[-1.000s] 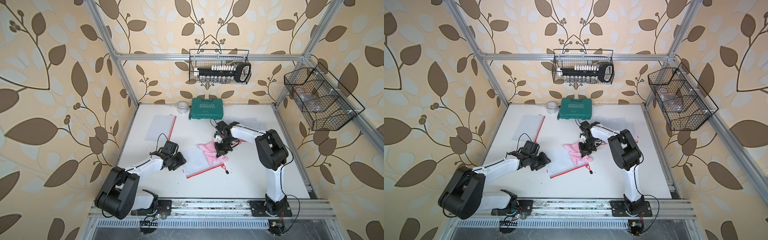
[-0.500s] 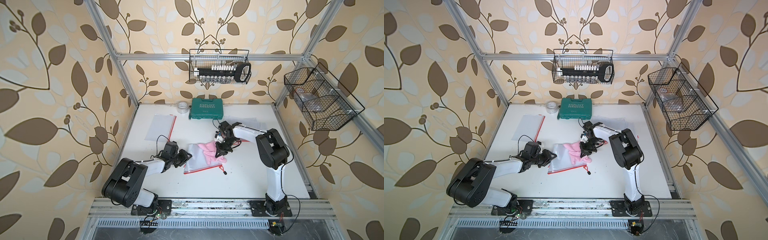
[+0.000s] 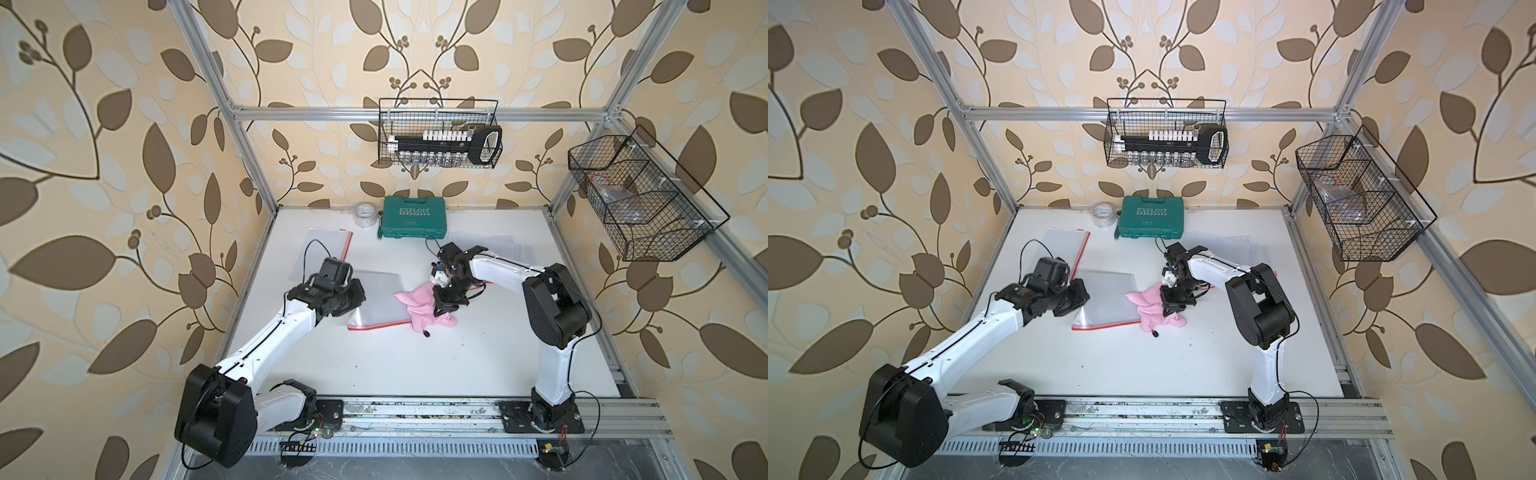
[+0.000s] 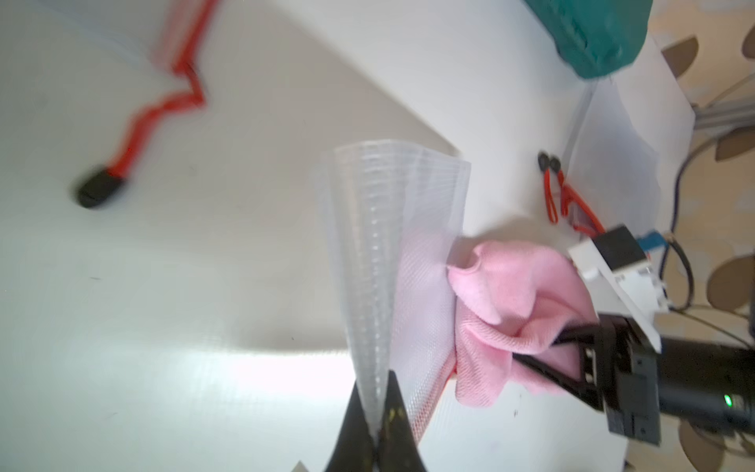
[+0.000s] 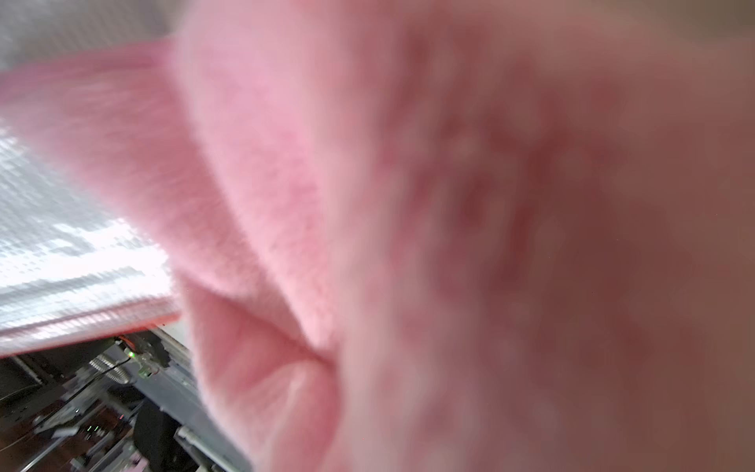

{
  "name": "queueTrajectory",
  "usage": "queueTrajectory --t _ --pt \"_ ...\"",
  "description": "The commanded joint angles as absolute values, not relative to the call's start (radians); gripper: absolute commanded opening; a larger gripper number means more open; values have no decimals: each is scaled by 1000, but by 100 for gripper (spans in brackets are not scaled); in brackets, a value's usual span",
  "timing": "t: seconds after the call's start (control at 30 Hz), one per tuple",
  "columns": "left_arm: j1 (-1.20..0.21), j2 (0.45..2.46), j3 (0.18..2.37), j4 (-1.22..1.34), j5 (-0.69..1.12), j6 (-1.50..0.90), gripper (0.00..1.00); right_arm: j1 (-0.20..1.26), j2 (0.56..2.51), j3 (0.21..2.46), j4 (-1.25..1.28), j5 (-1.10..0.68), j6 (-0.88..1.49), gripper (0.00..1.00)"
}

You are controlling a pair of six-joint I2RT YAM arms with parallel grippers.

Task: Wipe the document bag
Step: Adjust the document bag at the center of the board.

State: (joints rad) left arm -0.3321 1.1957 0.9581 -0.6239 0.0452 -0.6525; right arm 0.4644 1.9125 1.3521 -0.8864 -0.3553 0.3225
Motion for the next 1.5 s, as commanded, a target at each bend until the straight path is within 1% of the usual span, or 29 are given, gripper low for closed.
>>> queueTrajectory --t 0.0,0.13,0.2,0.27,0.33,0.37,0.4,0.43,0.53,0.63,0.77,0.9,0.97,1.07,1.1,1.2,1.27,1.33,1.4,1.47 --pt "-327 1211 1148 -1014 -309 -440 0 422 1816 1315 -948 -209 355 0" --pt "-394 1292 1369 -1168 -635 -342 0 372 1805 1279 -925 -197 368 0" --pt "-449 1366 1452 -1220 -713 -303 0 369 1807 1278 -919 -188 368 0" --pt "-551 1501 1540 -1317 -813 -292 0 363 1813 1274 -908 -195 367 0" --pt "-656 1643 1630 -1458 -882 -350 0 357 1823 1268 -897 -205 371 0" --pt "-693 1711 1666 -1515 -859 -387 0 356 1826 1263 -891 -206 371 0" --pt "-730 1752 1672 -1511 -827 -388 0 357 1827 1256 -883 -206 375 0" --pt "-772 1787 1664 -1478 -778 -379 0 355 1824 1249 -876 -203 377 0" --pt "-844 1870 1632 -1353 -580 -395 0 350 1808 1231 -874 -183 375 0" --pt "-872 1920 1582 -1212 -405 -421 0 340 1780 1208 -876 -171 371 0" --pt "-874 1939 1512 -1054 -251 -442 1 334 1751 1189 -874 -161 367 0" --pt "-864 1932 1465 -938 -134 -452 23 337 1737 1175 -865 -167 370 0" --pt "-850 1920 1442 -881 -70 -464 35 337 1735 1172 -865 -164 371 0" --pt "-832 1898 1420 -819 -19 -476 43 338 1721 1170 -865 -161 373 0" --pt "-821 1884 1410 -801 0 -482 44 339 1717 1170 -866 -160 374 0" --pt "-761 1804 1345 -744 37 -527 45 374 1680 1201 -894 -115 364 0" --pt "-683 1712 1261 -695 63 -584 45 418 1667 1254 -938 -67 357 0" --pt "-604 1614 1174 -646 93 -629 44 457 1660 1303 -954 -64 355 0" --pt "-542 1534 1112 -632 75 -658 42 512 1679 1363 -957 -69 349 0" --pt "-477 1483 1068 -648 49 -671 38 568 1743 1449 -983 -77 344 0"
